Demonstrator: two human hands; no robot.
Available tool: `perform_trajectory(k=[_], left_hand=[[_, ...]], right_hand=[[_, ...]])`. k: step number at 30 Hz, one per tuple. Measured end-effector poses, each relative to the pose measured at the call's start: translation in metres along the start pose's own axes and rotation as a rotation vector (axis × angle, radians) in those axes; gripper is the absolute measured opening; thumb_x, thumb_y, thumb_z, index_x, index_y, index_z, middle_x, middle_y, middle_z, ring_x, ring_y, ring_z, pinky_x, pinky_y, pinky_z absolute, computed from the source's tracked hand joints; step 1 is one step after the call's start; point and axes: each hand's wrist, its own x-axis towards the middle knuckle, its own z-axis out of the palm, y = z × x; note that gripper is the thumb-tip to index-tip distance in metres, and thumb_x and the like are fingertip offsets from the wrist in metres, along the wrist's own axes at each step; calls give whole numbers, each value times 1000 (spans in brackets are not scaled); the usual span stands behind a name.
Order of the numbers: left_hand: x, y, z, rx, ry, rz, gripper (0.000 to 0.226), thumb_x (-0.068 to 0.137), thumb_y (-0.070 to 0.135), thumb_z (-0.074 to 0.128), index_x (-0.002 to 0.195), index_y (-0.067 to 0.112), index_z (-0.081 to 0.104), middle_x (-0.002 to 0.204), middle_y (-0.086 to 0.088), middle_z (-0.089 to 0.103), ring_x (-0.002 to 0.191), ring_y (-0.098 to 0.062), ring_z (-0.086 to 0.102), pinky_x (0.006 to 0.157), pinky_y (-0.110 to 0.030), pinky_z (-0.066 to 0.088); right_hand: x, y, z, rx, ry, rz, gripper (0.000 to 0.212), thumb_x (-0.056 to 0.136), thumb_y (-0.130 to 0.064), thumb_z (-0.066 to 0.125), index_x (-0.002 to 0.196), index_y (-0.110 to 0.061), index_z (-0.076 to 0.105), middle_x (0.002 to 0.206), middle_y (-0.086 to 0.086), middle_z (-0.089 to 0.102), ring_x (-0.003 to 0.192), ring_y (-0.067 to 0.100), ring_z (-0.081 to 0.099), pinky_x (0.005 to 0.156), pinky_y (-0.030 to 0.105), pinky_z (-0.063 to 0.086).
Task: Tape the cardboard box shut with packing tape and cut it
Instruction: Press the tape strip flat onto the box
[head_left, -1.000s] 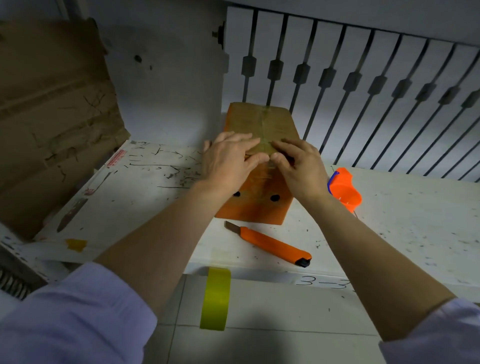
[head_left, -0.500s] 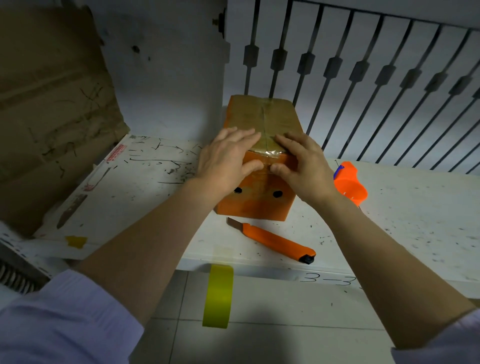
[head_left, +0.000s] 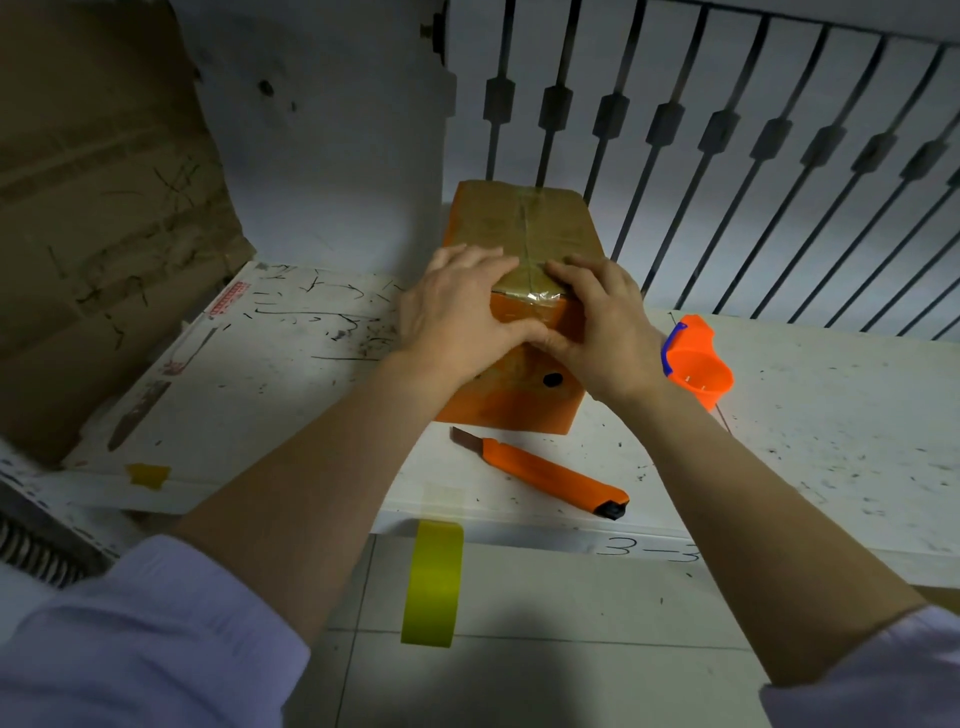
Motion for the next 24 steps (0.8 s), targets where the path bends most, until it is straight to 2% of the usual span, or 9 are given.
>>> perform_trajectory(k=[2,5,7,10,13,19,21,22,24], left_hand=[[-2,2,7,49,21,12,81,69,65,63,139,31,39,148,9,40,139,-18,27,101,-43,40],[-2,-2,11,102,11,40,83,71,59,65,141,29,34,151,8,36,141,-20,24,101,-44,41],[-1,-4,11,132,2,63,86,71,58,66,142,27,31,151,7,34,141,-21,23,101,-45,42],[-2,-8,10,208,-40,111,91,71,54,69,145,26,24,154,7,28,142,-22,20,100,-47,43],[-3,-11,8,259,-68,138,97,70,49,71,147,25,17,157,7,22,143,-23,17,100,-46,43],[-3,-12,4,300,-130,140,111,62,46,80,148,27,12,158,7,17,144,-22,14,100,-47,43],[-2,-11,2,243,-134,122,105,61,57,74,146,30,18,156,9,23,143,-21,17,102,-47,40],[-1,-9,1,179,-112,101,95,65,63,67,144,32,25,154,10,28,142,-20,20,102,-47,39],[2,-5,0,70,-18,64,68,79,64,50,138,32,40,147,10,41,137,-19,29,98,-45,41]], right_hand=[[-1,1,-2,-31,-13,-17,77,75,-56,63,141,-28,35,147,2,36,139,25,25,99,48,41],[-2,3,-6,-100,-80,-30,88,70,-33,77,143,-30,28,150,1,30,141,25,19,98,51,45],[-2,5,-9,-134,-120,-42,96,66,-27,80,144,-30,25,151,0,27,142,25,17,97,52,47],[-1,4,-9,-75,-126,-27,96,64,-43,79,144,-31,27,150,0,28,142,24,18,101,50,42],[-2,-3,-4,-6,-40,13,91,63,-59,72,141,-30,34,147,1,34,140,24,22,101,47,40],[-3,-8,2,-174,-17,25,96,61,-48,79,141,-31,29,147,1,32,141,27,19,94,49,46],[-3,-4,-2,-223,-75,-1,101,60,-43,81,143,-31,25,148,4,29,141,28,18,94,50,47],[-2,-1,-4,-222,-105,-12,101,61,-42,81,143,-31,24,148,5,27,140,28,18,95,49,47],[-1,2,-6,-108,-98,-18,85,71,-47,72,142,-30,29,147,5,30,139,26,21,97,48,44]])
